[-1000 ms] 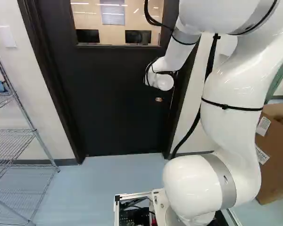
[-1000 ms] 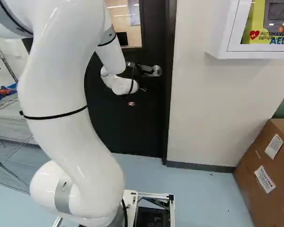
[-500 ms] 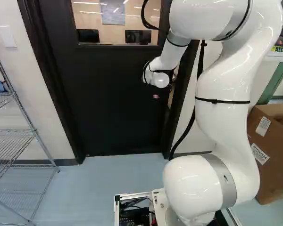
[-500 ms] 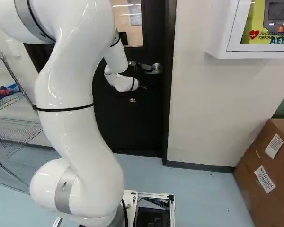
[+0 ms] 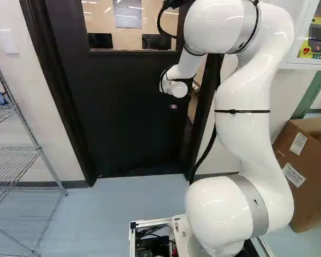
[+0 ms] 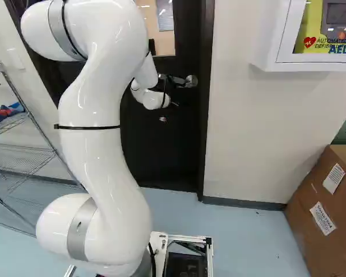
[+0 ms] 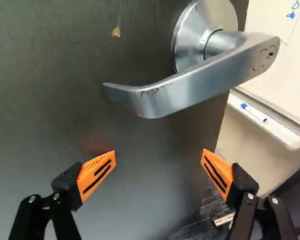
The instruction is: Open the door and move inside
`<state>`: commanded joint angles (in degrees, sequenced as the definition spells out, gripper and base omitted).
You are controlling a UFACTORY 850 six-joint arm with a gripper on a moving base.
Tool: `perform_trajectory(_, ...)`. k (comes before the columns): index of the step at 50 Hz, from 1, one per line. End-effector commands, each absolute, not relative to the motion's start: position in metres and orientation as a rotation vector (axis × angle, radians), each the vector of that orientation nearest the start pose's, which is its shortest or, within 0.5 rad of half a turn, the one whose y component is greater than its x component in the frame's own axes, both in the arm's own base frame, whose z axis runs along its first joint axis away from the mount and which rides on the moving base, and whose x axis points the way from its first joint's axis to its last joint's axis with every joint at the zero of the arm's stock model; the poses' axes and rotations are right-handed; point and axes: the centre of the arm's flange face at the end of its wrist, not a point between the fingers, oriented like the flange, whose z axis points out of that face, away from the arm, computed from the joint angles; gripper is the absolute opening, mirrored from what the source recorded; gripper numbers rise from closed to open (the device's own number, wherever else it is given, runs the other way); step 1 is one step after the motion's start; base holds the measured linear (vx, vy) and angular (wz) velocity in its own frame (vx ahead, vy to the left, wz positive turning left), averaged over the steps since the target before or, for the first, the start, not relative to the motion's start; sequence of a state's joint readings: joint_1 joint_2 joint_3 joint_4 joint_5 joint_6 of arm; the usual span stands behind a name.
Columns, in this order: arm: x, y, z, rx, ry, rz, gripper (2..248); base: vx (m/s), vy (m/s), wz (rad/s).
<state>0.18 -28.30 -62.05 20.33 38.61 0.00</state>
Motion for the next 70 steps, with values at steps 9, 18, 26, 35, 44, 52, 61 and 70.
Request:
perform_trajectory(9,0.647,-0.015,0.405,-2.494,0.548,-1.846,247,0.000,0.000,0.000)
perform_trajectory(18,0.664,-0.013,0.402,-2.479,0.542,-1.859,247,0.000,0.000,0.000)
perform_trajectory(26,0.680,-0.010,0.400,-2.465,0.537,-1.872,247,0.000,0.000,0.000)
perform_trajectory(35,0.693,-0.007,0.397,-2.452,0.532,-1.883,247,0.000,0.000,0.000)
perform_trajectory(44,0.695,-0.006,0.397,-2.450,0.529,-1.884,247,0.000,0.000,0.000)
perform_trajectory(52,0.685,0.000,0.399,-2.458,0.513,-1.872,247,0.000,0.000,0.000)
perform_trajectory(61,0.670,0.011,0.402,-2.476,0.422,-1.859,247,0.000,0.000,0.000)
perform_trajectory(70,0.662,0.029,0.404,-2.487,0.264,-1.850,247,0.000,0.000,0.000)
